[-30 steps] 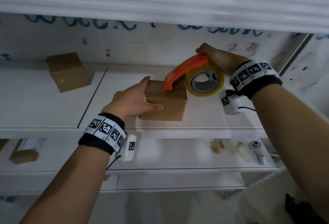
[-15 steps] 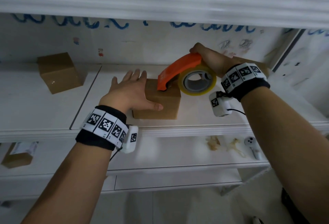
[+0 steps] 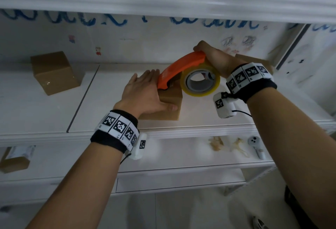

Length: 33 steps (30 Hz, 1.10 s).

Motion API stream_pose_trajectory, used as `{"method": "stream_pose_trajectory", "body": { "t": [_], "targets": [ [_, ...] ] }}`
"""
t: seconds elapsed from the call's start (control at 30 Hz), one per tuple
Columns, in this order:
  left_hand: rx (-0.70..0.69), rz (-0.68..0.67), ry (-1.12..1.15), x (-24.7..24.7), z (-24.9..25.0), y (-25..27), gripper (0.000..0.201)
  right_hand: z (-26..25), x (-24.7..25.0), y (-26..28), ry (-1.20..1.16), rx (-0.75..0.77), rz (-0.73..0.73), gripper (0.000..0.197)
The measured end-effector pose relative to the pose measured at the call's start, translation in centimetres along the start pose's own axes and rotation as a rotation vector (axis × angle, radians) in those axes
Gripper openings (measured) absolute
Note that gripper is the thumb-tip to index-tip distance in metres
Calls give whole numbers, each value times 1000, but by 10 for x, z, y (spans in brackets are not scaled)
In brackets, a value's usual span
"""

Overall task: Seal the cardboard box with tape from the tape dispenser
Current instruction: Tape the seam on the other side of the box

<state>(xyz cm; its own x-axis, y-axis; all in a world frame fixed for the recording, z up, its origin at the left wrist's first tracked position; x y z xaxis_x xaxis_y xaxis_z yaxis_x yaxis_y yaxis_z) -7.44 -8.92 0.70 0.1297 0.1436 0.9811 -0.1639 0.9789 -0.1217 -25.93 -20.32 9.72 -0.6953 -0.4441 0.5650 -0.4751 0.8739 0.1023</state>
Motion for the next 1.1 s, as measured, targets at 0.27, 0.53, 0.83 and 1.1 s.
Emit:
{"method": "stream_pose_trajectory", "body": {
  "t": [0.27, 0.53, 0.83, 1.1],
  "targets": [
    [-3, -61, -64, 2, 2, 2, 136, -9, 1, -3, 132, 8, -52, 50],
    [-14, -44, -86, 1, 1, 1, 135, 6, 6, 1, 24, -40, -68, 45],
    [3, -84, -93, -3, -2, -4, 140, 32, 25, 15, -65, -45, 29, 41],
    [5, -78, -83, 1, -1, -1, 141, 41, 26, 9, -136, 1, 12, 38]
  ]
}}
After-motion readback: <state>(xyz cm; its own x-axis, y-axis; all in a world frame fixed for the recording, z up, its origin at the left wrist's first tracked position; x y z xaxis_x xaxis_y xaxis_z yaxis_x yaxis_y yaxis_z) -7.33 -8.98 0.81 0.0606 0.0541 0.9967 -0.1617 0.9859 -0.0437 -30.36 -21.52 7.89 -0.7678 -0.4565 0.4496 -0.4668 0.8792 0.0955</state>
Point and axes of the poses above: each hand's wrist, its own y-axis away from the middle knuckle, its own x-axis out of the back of the hand, z = x × y, the point moved 3 cm from there along -y, towards the middle knuckle, and after that the axes turned 2 degrees about y, right-handed, at the moved point
